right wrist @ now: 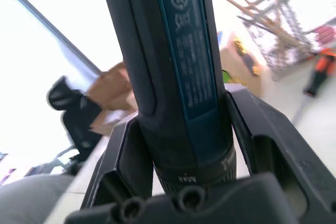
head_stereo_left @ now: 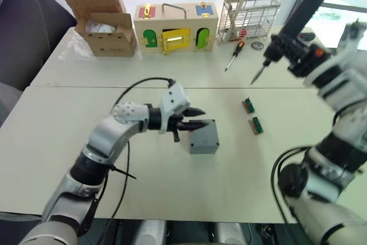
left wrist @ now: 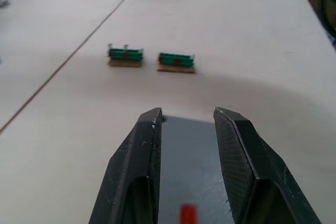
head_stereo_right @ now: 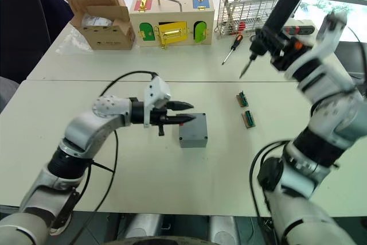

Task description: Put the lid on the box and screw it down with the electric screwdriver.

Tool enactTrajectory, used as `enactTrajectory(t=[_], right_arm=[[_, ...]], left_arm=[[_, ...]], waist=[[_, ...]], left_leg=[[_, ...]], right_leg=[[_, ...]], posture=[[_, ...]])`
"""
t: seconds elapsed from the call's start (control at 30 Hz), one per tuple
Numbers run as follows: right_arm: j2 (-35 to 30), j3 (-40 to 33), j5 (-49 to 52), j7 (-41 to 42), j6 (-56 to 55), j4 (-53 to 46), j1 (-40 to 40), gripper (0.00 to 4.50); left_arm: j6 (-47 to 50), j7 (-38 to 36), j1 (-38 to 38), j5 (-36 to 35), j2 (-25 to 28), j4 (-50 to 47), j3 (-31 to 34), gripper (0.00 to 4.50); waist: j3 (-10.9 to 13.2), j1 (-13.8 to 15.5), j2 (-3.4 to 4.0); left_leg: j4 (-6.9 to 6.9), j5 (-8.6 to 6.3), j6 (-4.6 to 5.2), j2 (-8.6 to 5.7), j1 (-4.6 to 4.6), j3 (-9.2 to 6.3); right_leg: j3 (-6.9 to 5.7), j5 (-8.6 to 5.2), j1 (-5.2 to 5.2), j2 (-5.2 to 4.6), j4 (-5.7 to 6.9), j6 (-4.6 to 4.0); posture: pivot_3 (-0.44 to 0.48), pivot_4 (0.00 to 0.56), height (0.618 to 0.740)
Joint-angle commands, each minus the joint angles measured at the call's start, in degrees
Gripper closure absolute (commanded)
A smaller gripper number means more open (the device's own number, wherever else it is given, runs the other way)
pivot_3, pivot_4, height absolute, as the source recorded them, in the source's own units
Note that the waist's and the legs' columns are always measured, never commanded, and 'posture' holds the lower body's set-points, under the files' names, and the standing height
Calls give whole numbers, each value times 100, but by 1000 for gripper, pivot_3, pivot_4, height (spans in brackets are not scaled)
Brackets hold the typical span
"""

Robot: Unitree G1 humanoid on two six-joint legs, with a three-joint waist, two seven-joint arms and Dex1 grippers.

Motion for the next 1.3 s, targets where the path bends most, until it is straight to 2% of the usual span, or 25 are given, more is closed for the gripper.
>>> enactTrajectory(t=[0.03,0.13,0.23,0.43,0.53,0.67,0.97,1.1,1.3], right_arm=[[892,-389,955,-595,-473,-868,-66,2636],[1435,-187,1324,-871,-854,-1305,253,2636],[1297,389,1379,-807,-1012,-1477,703,2636],[890,966,1711,-707,-1356,-1435,1124,2636],[731,1486,1726,-398,-1625,-1423,1464,2636],[685,2062,1504,3,-2352,-875,1748,2636],[515,2276,1553,-189,-2921,-736,2098,2636],[441,2366,1589,-261,-3052,-714,2196,2636],[389,2575,1495,-324,-3211,-705,2301,2636]], left_arm=[[-11,-239,-141,-81,119,-27,104,2966],[12,-414,-149,-15,272,-38,34,2966],[-11,-523,-166,44,352,0,-1,2966],[-74,-623,-110,211,455,33,-87,2966],[-49,-599,-25,294,496,47,-150,2966],[11,-522,28,325,392,103,-180,2966],[254,-618,80,316,385,-130,-386,2966],[76,-562,87,578,405,35,-529,2966],[107,-644,100,603,397,-6,-557,2966]], waist=[[1,-95,2],[3,-220,10],[2,-257,10],[2,-237,10],[2,-246,10],[2,-249,10],[2,-213,10],[3,-230,10],[2,-218,10]], left_leg=[[-3,0,0,-16,0,4],[-10,1,-1,-24,1,1],[-24,1,-2,-22,8,-5],[-17,1,0,-23,19,2],[-21,-1,2,-23,20,-1],[-21,-1,3,-23,21,2],[-18,-2,4,-24,21,-5],[-16,-1,3,-23,21,-1],[-17,-2,4,-22,24,-1]], right_leg=[[4,0,-3,-2,1,0],[4,0,-14,-5,10,0],[0,0,-17,-2,16,0],[3,-1,-4,-2,14,1],[3,-1,-4,-2,14,1],[3,-1,-4,-2,12,1],[2,-1,1,-2,9,1],[3,-1,1,-2,9,1],[3,-1,1,-1,9,2]], posture=[[0,150,730],[0,150,730],[0,150,730],[0,150,730],[0,150,730],[0,150,730],[0,150,730],[0,150,730],[0,150,730]])
